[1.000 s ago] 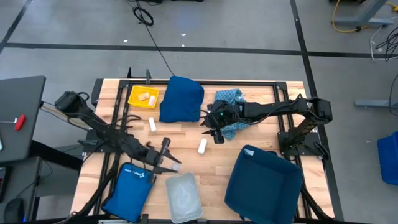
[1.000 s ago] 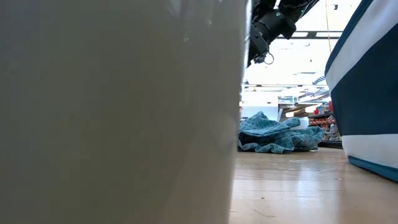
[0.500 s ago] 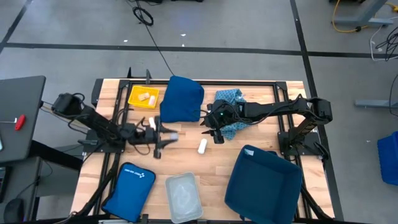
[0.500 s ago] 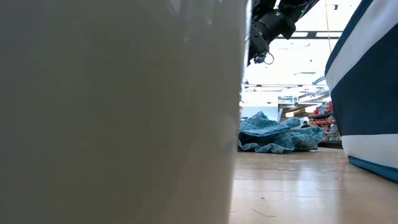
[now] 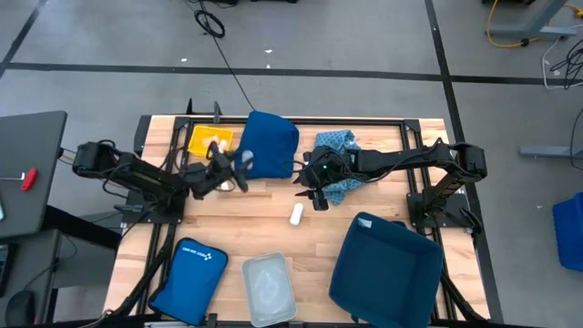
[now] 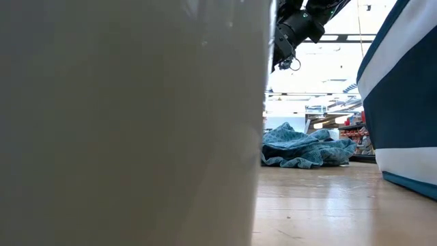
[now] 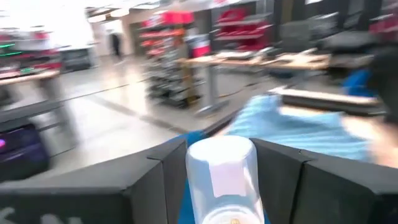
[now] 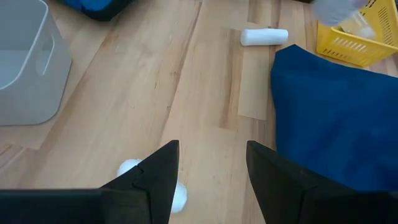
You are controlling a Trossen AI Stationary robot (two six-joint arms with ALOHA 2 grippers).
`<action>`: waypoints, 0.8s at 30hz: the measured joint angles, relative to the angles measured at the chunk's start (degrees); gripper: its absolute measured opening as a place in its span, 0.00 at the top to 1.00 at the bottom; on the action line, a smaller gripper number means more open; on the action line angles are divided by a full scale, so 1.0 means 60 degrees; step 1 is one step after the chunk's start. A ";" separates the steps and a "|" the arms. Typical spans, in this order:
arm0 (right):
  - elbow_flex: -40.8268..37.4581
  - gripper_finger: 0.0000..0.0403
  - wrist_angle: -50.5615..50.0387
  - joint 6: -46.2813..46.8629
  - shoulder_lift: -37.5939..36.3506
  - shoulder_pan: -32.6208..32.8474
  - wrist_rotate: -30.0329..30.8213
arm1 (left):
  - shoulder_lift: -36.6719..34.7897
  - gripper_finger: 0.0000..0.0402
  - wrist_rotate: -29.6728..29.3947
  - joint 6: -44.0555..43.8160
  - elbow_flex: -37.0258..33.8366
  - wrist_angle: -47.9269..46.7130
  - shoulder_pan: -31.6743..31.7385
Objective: Pick & place medical supplies in basket/bin
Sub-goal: Put the white pill bottle into the yellow bin
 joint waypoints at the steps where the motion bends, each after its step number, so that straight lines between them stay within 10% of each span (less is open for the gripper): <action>1: 0.0000 0.52 0.0000 0.0000 0.0000 0.0000 0.0000 | 0.0000 0.62 -0.0222 -0.0027 0.0000 -0.0122 0.0169; 11: 0.0000 0.52 -0.0004 0.0000 0.0000 0.0000 0.0000 | 0.0000 0.62 -0.2786 -0.0163 0.0004 -0.1382 0.1642; 24: 0.0000 0.52 -0.0007 0.0036 0.0000 0.0000 0.0004 | 0.0000 0.62 -0.3089 -0.0872 0.0004 -0.3166 0.3304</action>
